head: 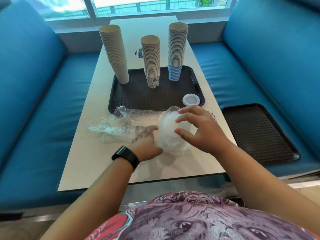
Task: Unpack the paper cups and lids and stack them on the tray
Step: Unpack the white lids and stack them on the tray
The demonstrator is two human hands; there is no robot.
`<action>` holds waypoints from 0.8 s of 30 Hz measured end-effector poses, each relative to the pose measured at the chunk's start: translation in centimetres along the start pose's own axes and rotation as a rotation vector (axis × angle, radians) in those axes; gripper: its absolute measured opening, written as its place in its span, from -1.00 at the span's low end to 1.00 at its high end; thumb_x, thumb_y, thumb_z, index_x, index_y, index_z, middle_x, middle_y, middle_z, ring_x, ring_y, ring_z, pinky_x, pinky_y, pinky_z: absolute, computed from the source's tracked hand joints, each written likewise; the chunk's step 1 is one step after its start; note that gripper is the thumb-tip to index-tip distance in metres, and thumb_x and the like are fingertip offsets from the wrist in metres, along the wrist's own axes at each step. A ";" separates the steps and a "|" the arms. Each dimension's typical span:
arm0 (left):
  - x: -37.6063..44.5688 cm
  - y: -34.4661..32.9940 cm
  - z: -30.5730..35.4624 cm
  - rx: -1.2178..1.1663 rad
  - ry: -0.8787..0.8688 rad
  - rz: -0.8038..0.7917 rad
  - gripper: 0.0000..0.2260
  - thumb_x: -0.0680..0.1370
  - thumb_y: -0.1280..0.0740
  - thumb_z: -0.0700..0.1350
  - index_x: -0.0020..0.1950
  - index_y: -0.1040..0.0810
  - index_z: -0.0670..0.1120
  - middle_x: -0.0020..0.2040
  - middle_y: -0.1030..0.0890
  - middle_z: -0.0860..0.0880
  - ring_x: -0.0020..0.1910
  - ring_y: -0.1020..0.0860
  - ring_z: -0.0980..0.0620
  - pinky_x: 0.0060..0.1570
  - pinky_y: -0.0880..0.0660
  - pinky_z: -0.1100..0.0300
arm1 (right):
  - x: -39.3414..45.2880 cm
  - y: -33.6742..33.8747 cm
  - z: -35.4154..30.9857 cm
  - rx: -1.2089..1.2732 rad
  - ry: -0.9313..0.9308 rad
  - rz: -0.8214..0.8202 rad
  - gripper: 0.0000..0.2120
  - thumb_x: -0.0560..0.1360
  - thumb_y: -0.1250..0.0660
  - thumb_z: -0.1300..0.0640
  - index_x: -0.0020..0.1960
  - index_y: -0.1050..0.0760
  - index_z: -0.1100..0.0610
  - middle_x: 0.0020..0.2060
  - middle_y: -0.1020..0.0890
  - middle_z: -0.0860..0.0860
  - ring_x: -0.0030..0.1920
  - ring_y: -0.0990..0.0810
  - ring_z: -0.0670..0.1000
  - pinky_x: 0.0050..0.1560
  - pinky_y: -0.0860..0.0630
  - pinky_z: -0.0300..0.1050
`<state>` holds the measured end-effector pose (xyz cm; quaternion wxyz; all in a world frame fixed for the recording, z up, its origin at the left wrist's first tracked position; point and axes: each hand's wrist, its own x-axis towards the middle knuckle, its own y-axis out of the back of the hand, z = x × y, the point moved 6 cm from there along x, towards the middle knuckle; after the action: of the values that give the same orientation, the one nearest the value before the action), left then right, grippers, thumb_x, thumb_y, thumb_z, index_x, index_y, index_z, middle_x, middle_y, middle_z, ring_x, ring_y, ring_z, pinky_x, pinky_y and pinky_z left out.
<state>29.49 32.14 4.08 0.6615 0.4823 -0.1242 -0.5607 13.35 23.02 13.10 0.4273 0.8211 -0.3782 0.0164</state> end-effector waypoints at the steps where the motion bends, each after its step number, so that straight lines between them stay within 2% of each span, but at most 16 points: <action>1: -0.6 0.9 0.3 -0.138 -0.095 0.017 -0.25 0.34 -0.36 0.01 0.47 -0.11 0.14 0.49 -0.15 0.05 0.49 -0.20 -0.04 0.50 -0.16 -0.02 | 0.1 0.1 0.1 -0.001 -0.010 -0.005 -0.69 0.41 -0.34 -0.19 0.03 -0.61 -0.04 0.15 -0.55 -0.13 0.20 -0.40 -0.18 0.19 -0.48 0.17; 3: -2.4 3.1 1.6 -0.355 -0.342 0.112 -0.19 0.32 -0.38 -0.01 0.45 -0.03 0.25 0.54 -0.05 0.15 0.54 -0.06 0.16 0.53 -0.05 0.18 | 0.2 0.1 0.1 0.000 -0.028 -0.020 -0.71 0.41 -0.35 -0.19 0.03 -0.60 -0.06 0.16 -0.53 -0.15 0.21 -0.40 -0.16 0.20 -0.47 0.17; 4: -3.2 4.1 2.4 -0.412 -0.444 0.159 -0.15 0.33 -0.43 0.02 0.48 0.00 0.24 0.55 -0.01 0.19 0.54 -0.01 0.25 0.51 -0.01 0.31 | 0.2 0.0 0.0 0.001 -0.036 -0.029 -0.72 0.41 -0.36 -0.18 0.03 -0.60 -0.07 0.16 -0.53 -0.16 0.22 -0.41 -0.14 0.20 -0.47 0.17; 5: -3.7 4.9 3.1 -0.436 -0.524 0.201 -0.10 0.34 -0.47 0.08 0.52 0.02 0.19 0.56 0.00 0.21 0.55 0.01 0.27 0.49 0.00 0.36 | 0.2 0.0 0.0 0.003 -0.040 -0.038 -0.74 0.41 -0.38 -0.16 0.03 -0.60 -0.07 0.15 -0.52 -0.16 0.22 -0.42 -0.12 0.20 -0.47 0.16; 7: -4.2 5.4 4.8 -0.400 -0.615 0.277 -0.02 0.33 -0.51 0.19 0.57 0.02 0.11 0.58 -0.08 0.13 0.56 -0.06 0.20 0.52 -0.08 0.23 | 0.4 -0.1 -0.2 0.029 -0.063 -0.060 -0.76 0.40 -0.42 -0.13 0.03 -0.59 -0.08 0.15 -0.51 -0.16 0.23 -0.44 -0.07 0.21 -0.46 0.15; 9: -3.9 4.7 6.0 -0.356 -0.628 0.315 0.03 0.28 -0.52 0.25 0.56 0.04 0.12 0.55 -0.22 0.02 0.53 -0.18 0.18 0.50 -0.17 0.11 | 0.5 -0.1 -0.1 0.073 -0.106 -0.086 -0.76 0.41 -0.47 -0.08 0.05 -0.58 -0.10 0.16 -0.50 -0.16 0.24 -0.45 -0.06 0.26 -0.44 0.12; 12: -2.5 2.7 5.8 -0.382 -0.516 0.297 0.10 0.23 -0.52 0.29 0.55 0.12 0.20 0.45 -0.38 -0.02 0.45 -0.34 0.11 0.44 -0.30 0.02 | 0.3 -0.3 -0.1 0.147 -0.205 -0.134 -0.61 0.41 -0.49 -0.01 0.20 -0.49 -0.07 0.18 -0.50 -0.15 0.20 -0.45 -0.12 0.26 -0.42 -0.12; 14: -1.8 1.7 5.1 -0.420 -0.458 0.300 0.10 0.21 -0.54 0.27 0.51 0.16 0.33 0.38 -0.41 0.02 0.37 -0.42 0.04 0.37 -0.40 -0.02 | -0.3 -0.8 0.5 0.195 -0.268 -0.163 -0.45 0.41 -0.48 -0.07 0.33 -0.37 -0.08 0.23 -0.47 -0.17 0.21 -0.43 -0.15 0.17 -0.36 -0.31; 16: -1.4 1.0 4.6 -0.442 -0.441 0.317 0.12 0.22 -0.58 0.19 0.49 0.18 0.35 0.37 -0.38 0.07 0.33 -0.43 0.06 0.34 -0.43 0.04 | -1.0 -1.4 1.2 0.264 -0.322 -0.171 -0.30 0.37 -0.46 -0.20 0.42 -0.26 -0.12 0.28 -0.43 -0.20 0.21 -0.42 -0.22 0.12 -0.29 -0.43; 18: -1.2 0.3 4.3 -0.454 -0.449 0.324 0.11 0.25 -0.64 0.06 0.51 0.12 0.22 0.36 -0.31 0.17 0.32 -0.38 0.14 0.33 -0.37 0.19 | -1.5 -2.0 1.8 0.337 -0.358 -0.161 -0.19 0.30 -0.41 -0.31 0.45 -0.21 -0.13 0.32 -0.40 -0.22 0.26 -0.39 -0.27 0.19 -0.31 -0.39; 20: -0.9 -0.2 4.2 -0.462 -0.442 0.338 0.08 0.27 -0.65 0.01 0.52 0.07 0.12 0.35 -0.28 0.17 0.29 -0.35 0.18 0.29 -0.32 0.28 | -2.0 -2.6 2.3 0.391 -0.383 -0.153 -0.15 0.25 -0.39 -0.33 0.45 -0.21 -0.12 0.33 -0.40 -0.19 0.30 -0.39 -0.22 0.31 -0.35 -0.23; 23: -0.6 -1.2 4.1 -0.483 -0.462 0.356 0.07 0.27 -0.55 0.21 0.50 0.15 0.14 0.41 -0.35 -0.01 0.32 -0.44 0.05 0.29 -0.41 0.19 | -2.7 -3.2 2.8 0.471 -0.419 -0.150 -0.18 0.22 -0.45 -0.29 0.40 -0.27 -0.12 0.30 -0.46 -0.15 0.31 -0.44 -0.13 0.37 -0.40 -0.01; 24: -0.5 -1.5 4.1 -0.492 -0.467 0.360 0.05 0.27 -0.53 0.22 0.50 0.15 0.18 0.42 -0.35 -0.02 0.31 -0.46 0.04 0.26 -0.44 0.21 | -2.8 -3.3 3.0 0.488 -0.426 -0.155 -0.18 0.22 -0.47 -0.28 0.40 -0.28 -0.12 0.30 -0.47 -0.14 0.31 -0.45 -0.12 0.36 -0.41 0.03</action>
<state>25.46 30.67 5.18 0.7993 0.1388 -0.2161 -0.5433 12.58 23.70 7.89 0.1294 0.9105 -0.3803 -0.0980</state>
